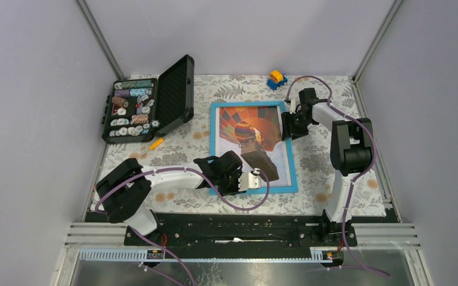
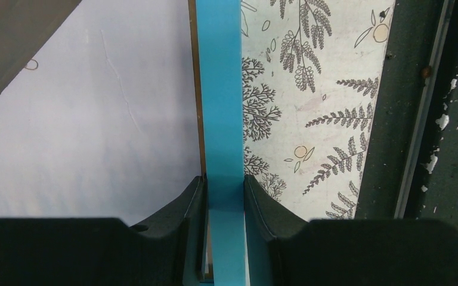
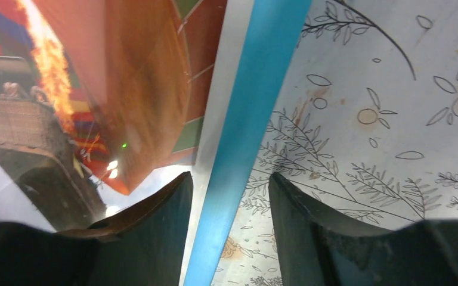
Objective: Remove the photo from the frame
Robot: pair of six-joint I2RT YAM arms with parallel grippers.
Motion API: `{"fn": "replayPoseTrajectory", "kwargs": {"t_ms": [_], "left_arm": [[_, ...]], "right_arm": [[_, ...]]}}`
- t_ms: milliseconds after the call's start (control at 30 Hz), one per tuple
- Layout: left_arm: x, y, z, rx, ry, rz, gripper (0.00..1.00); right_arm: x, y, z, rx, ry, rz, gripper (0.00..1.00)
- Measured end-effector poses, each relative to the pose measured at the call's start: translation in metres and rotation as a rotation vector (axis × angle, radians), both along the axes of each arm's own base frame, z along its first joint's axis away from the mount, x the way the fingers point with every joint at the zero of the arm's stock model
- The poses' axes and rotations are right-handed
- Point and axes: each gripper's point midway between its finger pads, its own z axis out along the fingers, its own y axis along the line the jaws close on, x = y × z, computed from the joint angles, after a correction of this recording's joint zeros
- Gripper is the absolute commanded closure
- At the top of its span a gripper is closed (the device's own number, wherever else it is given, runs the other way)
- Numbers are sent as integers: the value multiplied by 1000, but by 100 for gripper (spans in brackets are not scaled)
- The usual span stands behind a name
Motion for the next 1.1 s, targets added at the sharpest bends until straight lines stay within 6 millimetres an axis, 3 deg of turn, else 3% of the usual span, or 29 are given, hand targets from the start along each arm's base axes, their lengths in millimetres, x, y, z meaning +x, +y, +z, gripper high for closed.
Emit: {"fn": "replayPoseTrajectory", "kwargs": {"t_ms": [233, 467, 633, 1100], "left_arm": [[0, 0, 0, 1, -2, -5, 100], [-2, -1, 0, 3, -15, -34, 100], [-10, -6, 0, 1, -16, -62, 100], [-16, -11, 7, -5, -3, -55, 100]], "right_arm": [[2, -2, -5, -76, -46, 0, 69], [-22, -21, -4, -153, -85, -39, 76], [-34, -30, -4, -190, -81, -52, 100], [-35, -30, 25, -196, -57, -49, 100]]}}
